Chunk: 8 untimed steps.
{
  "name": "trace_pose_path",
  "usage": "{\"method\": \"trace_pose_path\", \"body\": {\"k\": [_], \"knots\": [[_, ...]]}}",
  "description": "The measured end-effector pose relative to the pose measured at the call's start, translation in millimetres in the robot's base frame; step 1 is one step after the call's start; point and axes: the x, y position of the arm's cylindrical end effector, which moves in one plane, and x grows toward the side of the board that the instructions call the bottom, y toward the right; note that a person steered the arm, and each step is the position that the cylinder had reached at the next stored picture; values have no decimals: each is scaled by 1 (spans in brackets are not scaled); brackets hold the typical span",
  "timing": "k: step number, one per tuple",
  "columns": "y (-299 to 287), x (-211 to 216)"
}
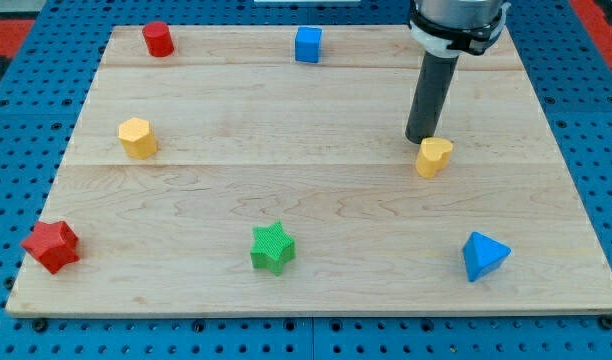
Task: Push the yellow heart towards the green star
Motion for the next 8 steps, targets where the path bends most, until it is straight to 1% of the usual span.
{"method": "trace_pose_path", "body": {"k": [1, 2, 3, 4, 5, 6, 7, 8], "knots": [[-1, -15], [39, -4], [91, -6], [9, 51], [-65, 61], [-32, 35], [-44, 6], [-71, 42]]}}
